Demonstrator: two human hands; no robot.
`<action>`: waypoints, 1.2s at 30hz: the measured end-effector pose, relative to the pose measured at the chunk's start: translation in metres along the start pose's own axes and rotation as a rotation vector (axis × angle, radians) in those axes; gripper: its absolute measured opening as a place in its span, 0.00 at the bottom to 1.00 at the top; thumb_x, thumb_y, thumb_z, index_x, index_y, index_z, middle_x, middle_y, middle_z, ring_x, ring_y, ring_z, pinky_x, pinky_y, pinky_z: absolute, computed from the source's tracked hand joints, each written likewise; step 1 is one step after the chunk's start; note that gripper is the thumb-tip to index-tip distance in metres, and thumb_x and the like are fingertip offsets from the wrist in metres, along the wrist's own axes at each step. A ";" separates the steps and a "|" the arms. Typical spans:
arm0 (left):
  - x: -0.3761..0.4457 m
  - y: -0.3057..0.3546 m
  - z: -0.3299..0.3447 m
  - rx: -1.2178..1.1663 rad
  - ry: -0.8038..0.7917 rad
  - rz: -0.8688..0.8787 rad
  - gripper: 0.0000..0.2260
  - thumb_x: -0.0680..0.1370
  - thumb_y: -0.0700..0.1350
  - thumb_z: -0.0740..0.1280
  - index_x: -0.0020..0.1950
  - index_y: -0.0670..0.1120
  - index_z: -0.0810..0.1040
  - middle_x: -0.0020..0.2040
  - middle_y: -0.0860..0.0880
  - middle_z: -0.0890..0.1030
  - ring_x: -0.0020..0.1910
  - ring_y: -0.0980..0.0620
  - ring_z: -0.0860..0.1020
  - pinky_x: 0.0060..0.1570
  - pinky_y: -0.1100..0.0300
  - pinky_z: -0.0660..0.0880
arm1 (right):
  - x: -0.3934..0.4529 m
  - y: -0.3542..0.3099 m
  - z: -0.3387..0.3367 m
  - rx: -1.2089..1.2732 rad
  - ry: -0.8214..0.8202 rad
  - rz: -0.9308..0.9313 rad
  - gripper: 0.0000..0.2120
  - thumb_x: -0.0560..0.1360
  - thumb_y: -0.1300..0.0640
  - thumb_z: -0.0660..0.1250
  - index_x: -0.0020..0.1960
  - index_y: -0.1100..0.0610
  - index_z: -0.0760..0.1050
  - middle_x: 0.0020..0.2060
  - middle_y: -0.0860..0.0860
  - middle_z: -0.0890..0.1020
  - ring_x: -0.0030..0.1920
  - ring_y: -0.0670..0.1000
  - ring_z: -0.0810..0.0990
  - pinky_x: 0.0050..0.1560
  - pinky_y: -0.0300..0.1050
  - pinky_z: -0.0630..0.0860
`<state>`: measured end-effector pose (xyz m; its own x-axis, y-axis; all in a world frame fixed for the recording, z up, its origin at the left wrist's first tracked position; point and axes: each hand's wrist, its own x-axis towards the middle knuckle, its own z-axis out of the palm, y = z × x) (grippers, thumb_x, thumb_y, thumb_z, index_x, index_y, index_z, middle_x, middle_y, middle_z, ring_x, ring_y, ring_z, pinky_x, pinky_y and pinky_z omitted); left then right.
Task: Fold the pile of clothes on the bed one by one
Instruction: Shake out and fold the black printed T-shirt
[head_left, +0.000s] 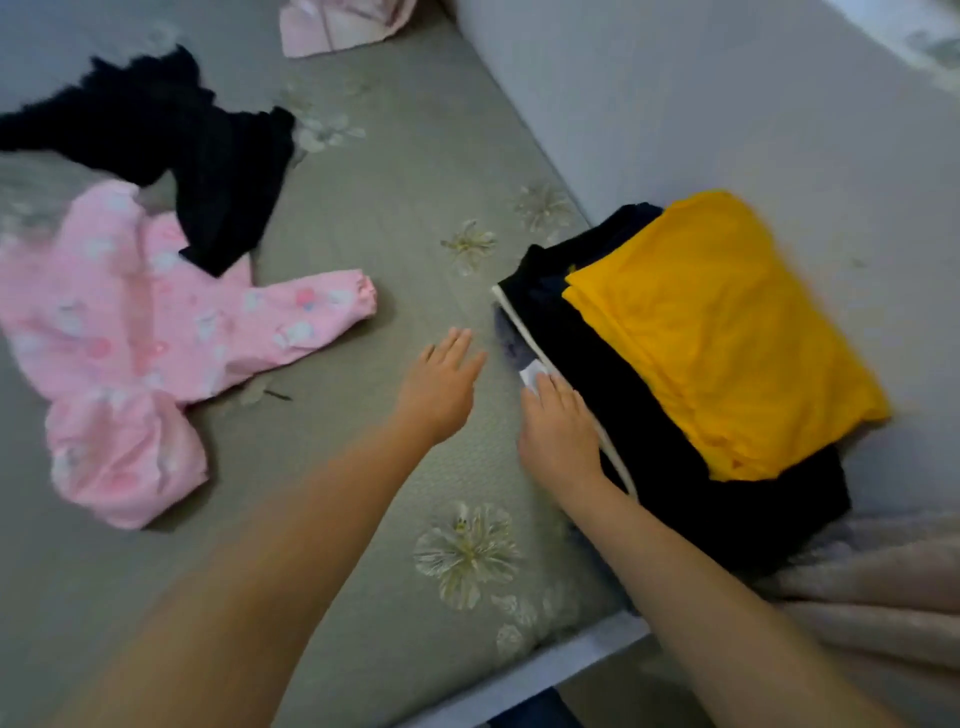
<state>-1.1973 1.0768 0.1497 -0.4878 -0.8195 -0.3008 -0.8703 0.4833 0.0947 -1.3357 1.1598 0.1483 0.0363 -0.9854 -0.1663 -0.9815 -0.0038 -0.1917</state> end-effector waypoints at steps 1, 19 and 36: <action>-0.024 -0.029 0.005 -0.026 0.004 -0.089 0.24 0.80 0.44 0.54 0.75 0.46 0.52 0.76 0.44 0.46 0.75 0.48 0.45 0.72 0.53 0.45 | 0.007 -0.031 0.004 0.032 -0.012 -0.072 0.24 0.77 0.60 0.54 0.72 0.62 0.57 0.73 0.59 0.56 0.74 0.56 0.51 0.72 0.50 0.49; -0.300 -0.434 0.060 -0.156 0.106 -0.729 0.25 0.80 0.52 0.55 0.74 0.46 0.54 0.75 0.44 0.55 0.74 0.45 0.53 0.69 0.50 0.55 | 0.106 -0.409 0.072 -0.058 -0.049 -0.309 0.24 0.76 0.55 0.59 0.70 0.61 0.63 0.69 0.58 0.65 0.70 0.53 0.62 0.68 0.46 0.59; -0.091 -0.512 0.151 -0.397 -0.118 -0.641 0.31 0.77 0.62 0.54 0.75 0.54 0.46 0.76 0.47 0.41 0.75 0.47 0.39 0.71 0.44 0.42 | 0.353 -0.418 0.124 -0.093 -0.067 -0.176 0.20 0.78 0.57 0.57 0.69 0.63 0.63 0.67 0.60 0.66 0.67 0.57 0.63 0.62 0.48 0.61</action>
<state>-0.6976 0.9501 -0.0145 0.1121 -0.8535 -0.5089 -0.9507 -0.2411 0.1950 -0.8896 0.8351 0.0496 0.2184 -0.9545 -0.2031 -0.9718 -0.1939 -0.1341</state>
